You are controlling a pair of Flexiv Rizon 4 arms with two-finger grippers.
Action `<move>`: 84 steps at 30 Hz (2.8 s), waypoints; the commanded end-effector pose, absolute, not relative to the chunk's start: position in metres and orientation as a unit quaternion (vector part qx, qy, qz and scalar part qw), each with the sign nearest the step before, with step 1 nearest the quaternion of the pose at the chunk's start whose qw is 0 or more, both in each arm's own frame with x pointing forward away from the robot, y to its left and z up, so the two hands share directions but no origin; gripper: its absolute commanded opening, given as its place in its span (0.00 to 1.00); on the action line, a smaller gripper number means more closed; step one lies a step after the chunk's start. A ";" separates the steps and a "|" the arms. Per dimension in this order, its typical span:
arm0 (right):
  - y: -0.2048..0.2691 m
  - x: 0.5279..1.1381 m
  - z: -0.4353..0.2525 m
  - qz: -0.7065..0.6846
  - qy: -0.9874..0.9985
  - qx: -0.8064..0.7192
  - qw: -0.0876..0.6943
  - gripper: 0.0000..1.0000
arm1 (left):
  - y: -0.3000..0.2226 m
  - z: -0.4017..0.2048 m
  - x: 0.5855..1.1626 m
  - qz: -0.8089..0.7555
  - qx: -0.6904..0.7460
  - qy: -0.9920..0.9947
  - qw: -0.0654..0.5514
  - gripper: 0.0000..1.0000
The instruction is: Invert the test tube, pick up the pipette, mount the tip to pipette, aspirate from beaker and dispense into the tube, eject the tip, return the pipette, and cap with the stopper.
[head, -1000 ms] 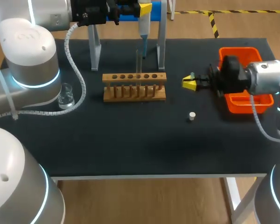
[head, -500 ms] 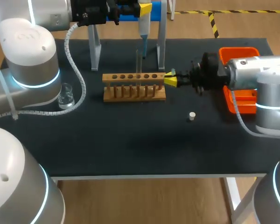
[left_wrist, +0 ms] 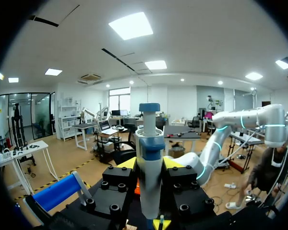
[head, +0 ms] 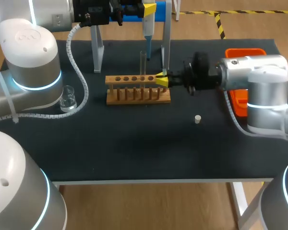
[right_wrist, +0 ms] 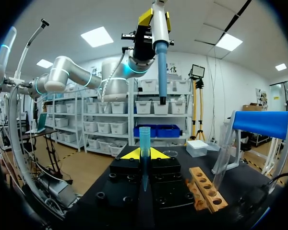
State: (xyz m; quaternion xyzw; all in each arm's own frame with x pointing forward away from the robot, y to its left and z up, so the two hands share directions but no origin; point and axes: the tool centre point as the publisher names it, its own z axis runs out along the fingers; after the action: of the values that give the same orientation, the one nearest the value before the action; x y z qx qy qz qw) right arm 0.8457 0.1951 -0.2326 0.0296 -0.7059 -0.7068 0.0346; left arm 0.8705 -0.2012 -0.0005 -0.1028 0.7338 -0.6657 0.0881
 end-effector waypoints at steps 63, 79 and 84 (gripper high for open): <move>0.240 0.863 -0.215 -0.715 -0.697 0.033 0.040 0.00 | -0.201 0.000 0.871 -0.666 -0.102 0.733 0.087 0.00; 0.238 0.863 -0.206 -0.717 -0.695 0.037 0.034 0.00 | -0.201 0.000 0.871 -0.666 -0.102 0.733 0.087 0.00; 0.238 0.863 -0.204 -0.717 -0.696 0.039 0.032 0.00 | -0.201 0.000 0.871 -0.666 -0.102 0.733 0.087 0.00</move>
State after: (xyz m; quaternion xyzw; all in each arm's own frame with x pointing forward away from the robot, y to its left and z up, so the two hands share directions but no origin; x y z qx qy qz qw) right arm 0.8640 0.2391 -0.2074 0.0386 -0.6943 -0.7178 0.0331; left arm 0.8706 -0.2012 0.0008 -0.1026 0.7334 -0.6661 0.0884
